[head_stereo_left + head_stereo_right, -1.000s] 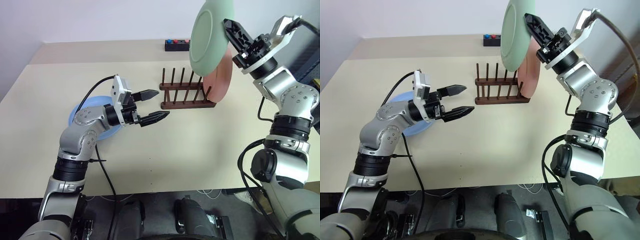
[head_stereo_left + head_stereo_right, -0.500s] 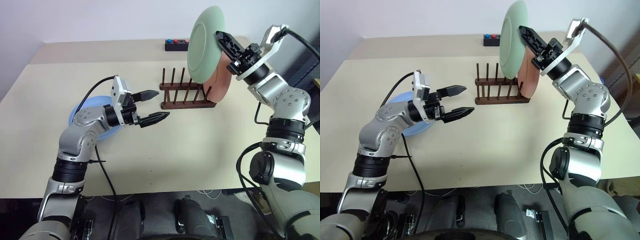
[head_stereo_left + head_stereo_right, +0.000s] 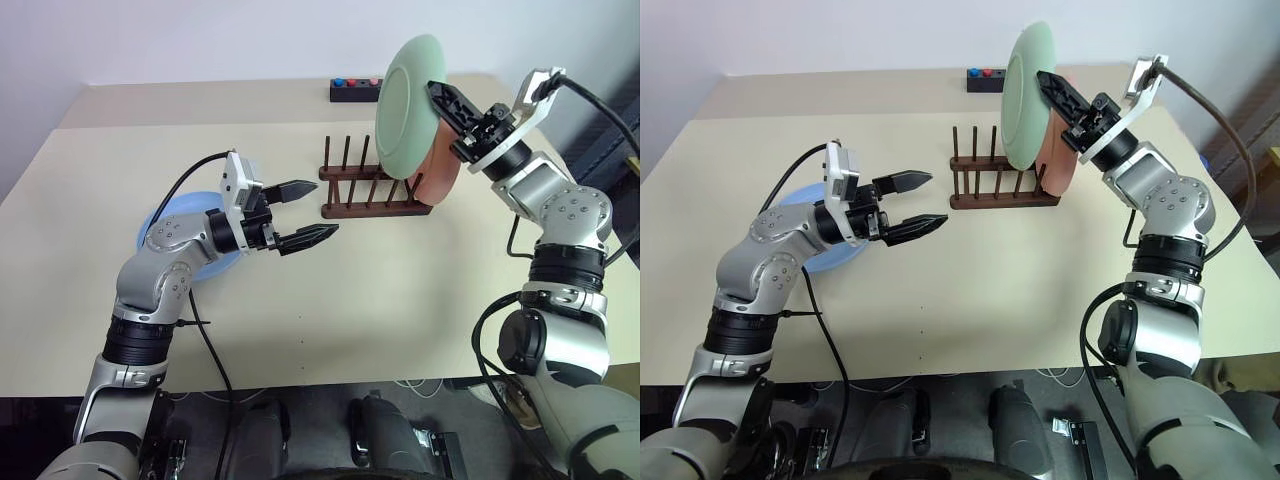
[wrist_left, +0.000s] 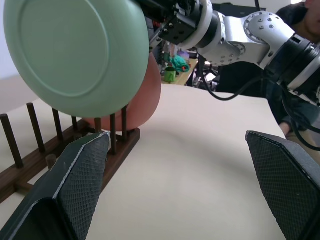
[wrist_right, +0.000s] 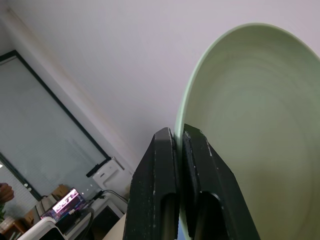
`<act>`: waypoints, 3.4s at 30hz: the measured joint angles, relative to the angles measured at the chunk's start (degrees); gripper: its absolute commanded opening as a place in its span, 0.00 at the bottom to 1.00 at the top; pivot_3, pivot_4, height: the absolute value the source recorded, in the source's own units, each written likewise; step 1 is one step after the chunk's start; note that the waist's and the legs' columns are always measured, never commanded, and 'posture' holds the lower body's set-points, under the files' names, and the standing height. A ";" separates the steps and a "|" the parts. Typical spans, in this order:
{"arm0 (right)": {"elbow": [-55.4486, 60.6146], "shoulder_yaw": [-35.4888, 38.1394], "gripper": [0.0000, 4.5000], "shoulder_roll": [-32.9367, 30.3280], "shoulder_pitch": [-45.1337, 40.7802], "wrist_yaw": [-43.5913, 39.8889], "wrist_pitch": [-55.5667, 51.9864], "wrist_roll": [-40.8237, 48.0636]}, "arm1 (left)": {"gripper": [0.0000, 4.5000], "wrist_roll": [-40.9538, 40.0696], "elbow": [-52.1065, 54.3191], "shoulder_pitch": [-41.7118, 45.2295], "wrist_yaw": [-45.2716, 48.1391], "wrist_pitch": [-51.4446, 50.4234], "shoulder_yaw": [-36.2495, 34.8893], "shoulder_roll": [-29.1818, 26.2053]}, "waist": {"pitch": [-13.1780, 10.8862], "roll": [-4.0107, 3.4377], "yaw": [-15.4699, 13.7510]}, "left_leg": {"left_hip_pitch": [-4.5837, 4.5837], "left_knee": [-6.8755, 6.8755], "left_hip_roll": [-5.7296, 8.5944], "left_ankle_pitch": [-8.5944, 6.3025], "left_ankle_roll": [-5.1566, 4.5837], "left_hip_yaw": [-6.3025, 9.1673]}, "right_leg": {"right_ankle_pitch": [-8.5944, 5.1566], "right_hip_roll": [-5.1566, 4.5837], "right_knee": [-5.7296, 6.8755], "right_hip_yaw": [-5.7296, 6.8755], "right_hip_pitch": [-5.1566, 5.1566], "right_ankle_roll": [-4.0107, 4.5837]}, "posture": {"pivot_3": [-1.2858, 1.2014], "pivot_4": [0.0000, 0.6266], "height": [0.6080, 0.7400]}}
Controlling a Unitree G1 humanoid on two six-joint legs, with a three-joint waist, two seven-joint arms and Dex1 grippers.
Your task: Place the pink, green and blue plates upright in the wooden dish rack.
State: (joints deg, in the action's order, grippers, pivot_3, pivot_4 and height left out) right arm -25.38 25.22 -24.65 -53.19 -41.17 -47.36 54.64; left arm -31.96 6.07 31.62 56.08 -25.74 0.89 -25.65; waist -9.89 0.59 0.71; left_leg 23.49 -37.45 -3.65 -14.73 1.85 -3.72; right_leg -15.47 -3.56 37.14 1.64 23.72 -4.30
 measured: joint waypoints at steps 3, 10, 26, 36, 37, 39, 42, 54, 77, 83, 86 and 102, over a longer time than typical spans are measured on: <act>0.00 -0.01 0.02 0.05 0.06 -0.14 0.00 -0.14 | 1.00 0.00 0.00 0.00 0.01 -0.01 0.00 -0.02 | 0.00 0.00 0.00 | 0.00 0.00 0.00 0.00 0.00 0.00 | 0.00 0.00 0.00 0.00 0.00 0.00 | 0.52 0.24 1.00; -0.88 -0.62 0.02 0.74 0.93 -0.24 0.07 -1.60 | 1.00 0.00 0.01 -0.01 0.00 -0.01 0.00 -0.10 | 0.00 0.00 0.00 | 0.00 0.00 0.00 0.00 0.00 0.00 | 0.00 0.00 0.00 0.00 0.00 0.00 | 0.52 0.24 1.00; -2.56 -0.97 0.02 1.23 1.10 -0.23 1.21 -4.27 | 1.00 -0.01 0.04 -0.02 -0.04 -0.08 0.00 -0.11 | 0.00 0.00 -0.01 | 0.00 0.02 0.00 0.00 0.00 0.00 | 0.00 0.00 -0.01 0.00 0.00 0.00 | 0.52 0.24 1.00; -3.81 -1.89 0.02 1.58 2.58 -0.46 2.75 -6.58 | 1.00 -0.01 0.90 -0.41 -0.37 -0.13 0.00 -0.11 | 0.00 0.00 -0.03 | 0.00 0.02 0.00 0.00 0.00 -0.01 | 0.00 0.00 -0.02 0.00 0.00 0.00 | 0.52 0.24 1.00; -3.98 -1.93 0.02 1.66 2.58 -0.57 2.83 -6.69 | 1.00 -0.01 0.91 -0.41 -0.38 -0.16 0.01 -0.11 | 0.00 0.00 -0.01 | 0.00 0.02 0.00 0.00 0.00 -0.01 | 0.00 0.00 -0.02 0.00 0.00 0.00 | 0.52 0.24 1.00; -4.06 -2.08 0.08 1.79 2.59 -0.88 3.06 -7.00 | 1.00 -0.02 0.93 -0.41 -0.40 -0.19 0.01 -0.11 | 0.00 0.00 -0.01 | 0.00 0.02 0.00 0.00 0.00 -0.01 | 0.00 0.00 -0.02 0.00 0.00 0.00 | 0.52 0.24 1.00; -4.21 -2.11 0.31 1.80 2.59 -0.97 3.86 -7.31 | 1.00 -0.02 0.94 -0.42 -0.40 -0.19 0.00 -0.12 | 0.00 0.00 -0.01 | 0.00 0.02 0.00 0.00 0.00 -0.01 | 0.00 0.00 -0.02 0.00 0.00 0.00 | 0.52 0.24 1.00; -4.03 -2.08 0.98 1.72 2.87 -1.16 4.58 -7.63 | 1.00 -0.05 0.94 -0.42 -0.24 -0.19 0.00 -0.12 | 0.00 0.00 0.01 | 0.00 0.02 0.00 0.00 0.00 -0.01 | 0.00 0.00 -0.01 0.00 0.01 0.00 | 0.52 0.24 1.00; 10.68 3.35 0.98 0.60 3.50 0.86 15.54 -6.05 | 1.00 0.08 -0.39 0.05 0.14 0.30 0.04 0.31 | 0.00 0.00 -0.02 | -0.01 0.08 0.00 0.00 0.01 -0.01 | 0.00 0.00 -0.02 0.00 0.02 0.00 | 0.52 0.24 1.00; 17.34 0.95 0.98 -0.38 6.20 -0.78 15.69 -6.06 | 1.00 0.22 -0.95 0.16 0.15 1.18 0.02 0.06 | 0.00 0.00 0.03 | -0.02 0.08 0.00 0.01 0.01 -0.01 | 0.00 0.00 -0.01 0.00 0.03 0.00 | 0.52 0.24 1.00; 21.40 -0.29 0.98 -2.43 8.20 -2.32 15.62 -6.16 | 1.00 0.23 -1.04 0.18 0.18 1.42 0.00 -0.19 | 0.00 0.00 -0.13 | -0.01 0.10 0.00 0.00 0.01 0.00 | 0.00 0.00 -0.04 0.01 0.02 0.00 | 0.52 0.24 1.00; 39.26 -8.80 0.98 -11.44 19.73 -18.56 11.98 -0.90 | 1.00 0.24 -3.12 0.16 -0.52 0.97 -5.93 -8.61 | -0.03 0.06 -0.07 | -0.04 0.09 -0.01 0.00 0.01 0.01 | -0.01 0.00 -0.03 0.01 0.00 0.01 | 0.52 0.24 1.00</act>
State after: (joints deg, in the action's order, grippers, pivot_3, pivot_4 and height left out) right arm 13.88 16.43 -36.09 -33.46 -59.73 -35.38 53.74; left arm -31.72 2.96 31.78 55.56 -24.76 -5.04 -34.27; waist -9.92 0.64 0.64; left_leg 23.44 -37.36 -3.66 -14.73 1.86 -3.70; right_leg -15.48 -3.57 37.11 1.65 23.73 -4.29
